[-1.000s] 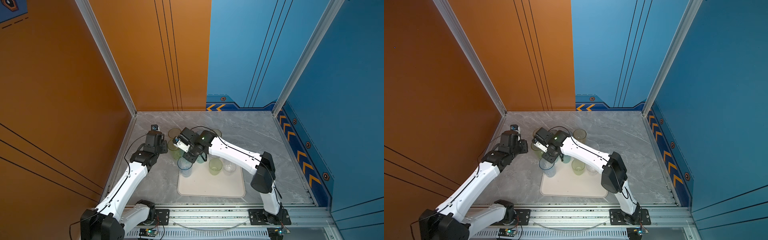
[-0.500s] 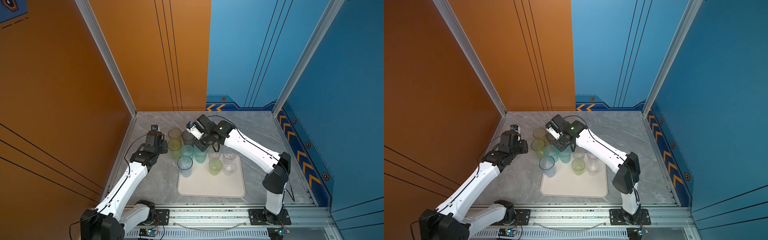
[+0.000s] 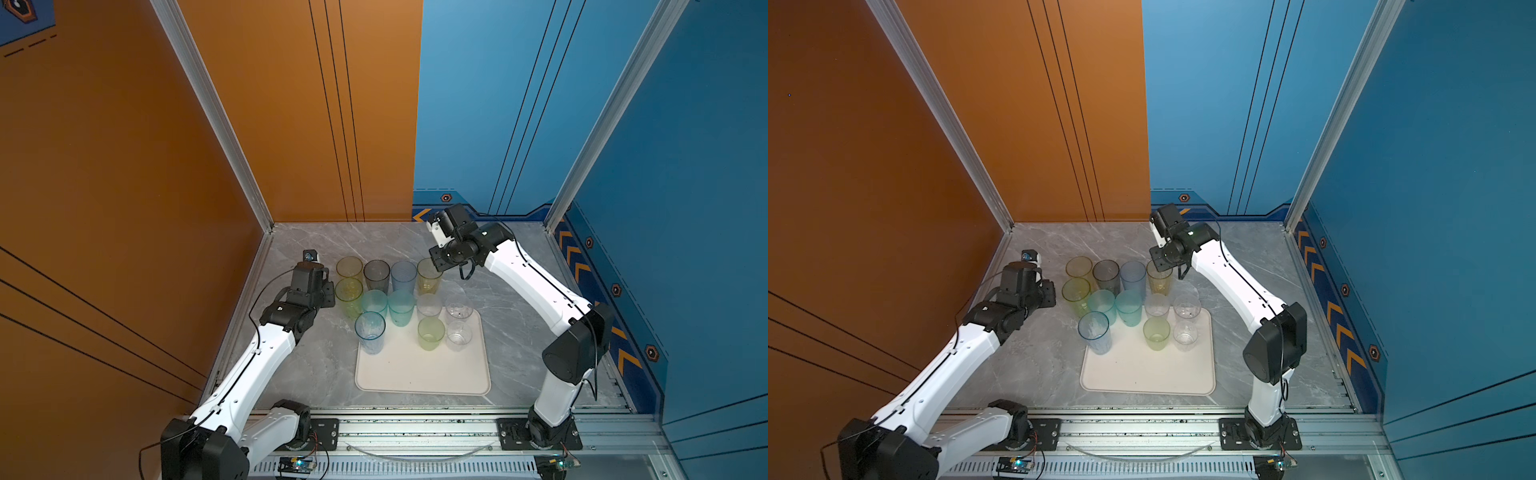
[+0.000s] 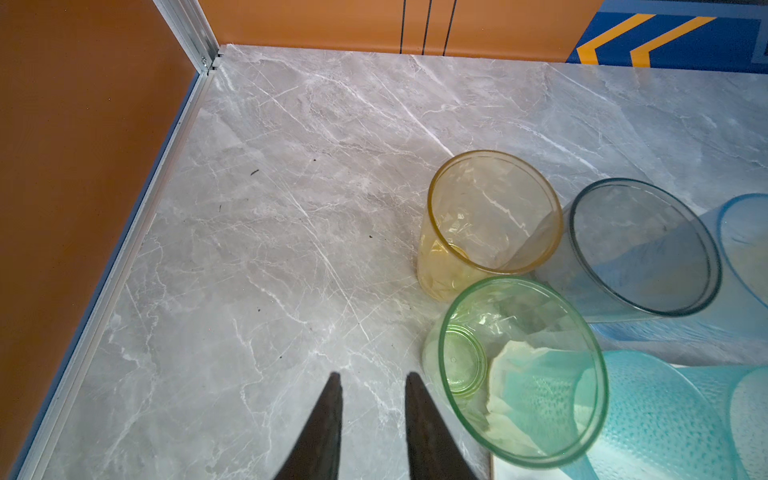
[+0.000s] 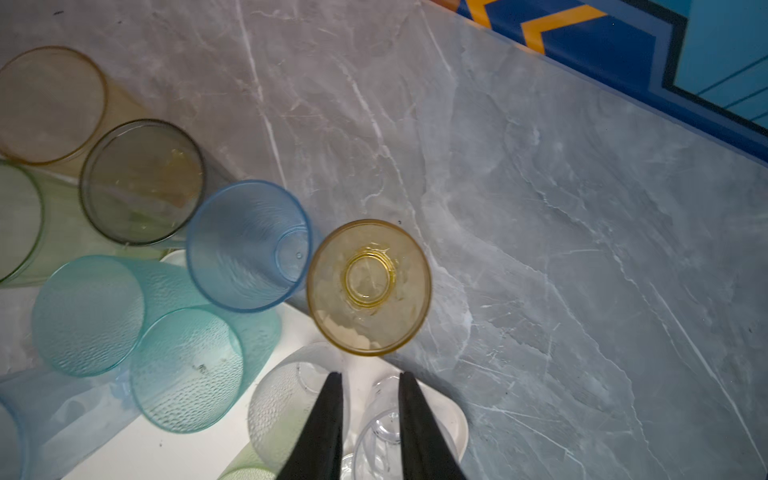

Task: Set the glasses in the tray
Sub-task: 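Move the right gripper over the amber glass beyond the tray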

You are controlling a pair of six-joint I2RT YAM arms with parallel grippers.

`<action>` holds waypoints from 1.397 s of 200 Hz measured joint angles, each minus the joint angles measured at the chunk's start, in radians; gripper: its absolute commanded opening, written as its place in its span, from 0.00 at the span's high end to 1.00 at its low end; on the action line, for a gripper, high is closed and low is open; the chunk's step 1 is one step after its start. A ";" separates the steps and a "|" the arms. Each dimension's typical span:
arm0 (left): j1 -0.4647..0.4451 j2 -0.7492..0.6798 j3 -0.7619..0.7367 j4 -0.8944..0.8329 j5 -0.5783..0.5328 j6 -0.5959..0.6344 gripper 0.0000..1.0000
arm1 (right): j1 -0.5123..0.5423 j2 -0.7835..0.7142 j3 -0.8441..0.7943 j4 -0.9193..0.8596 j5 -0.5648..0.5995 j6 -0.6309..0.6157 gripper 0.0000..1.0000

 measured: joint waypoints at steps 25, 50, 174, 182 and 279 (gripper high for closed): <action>-0.002 0.004 0.000 -0.004 0.000 0.000 0.72 | -0.037 0.011 0.000 0.000 0.001 0.013 0.82; -0.002 0.010 0.000 -0.005 0.000 0.000 0.72 | -0.054 0.037 0.002 0.000 -0.003 0.019 0.82; -0.008 0.034 0.000 -0.018 0.000 0.000 0.72 | -0.082 0.159 0.031 -0.002 -0.029 0.024 0.81; -0.008 0.035 0.000 -0.019 0.000 0.000 0.72 | -0.082 0.160 0.032 -0.002 -0.031 0.024 0.81; -0.008 0.038 0.000 -0.019 -0.001 0.000 0.72 | -0.082 0.214 0.066 -0.005 -0.037 0.024 0.81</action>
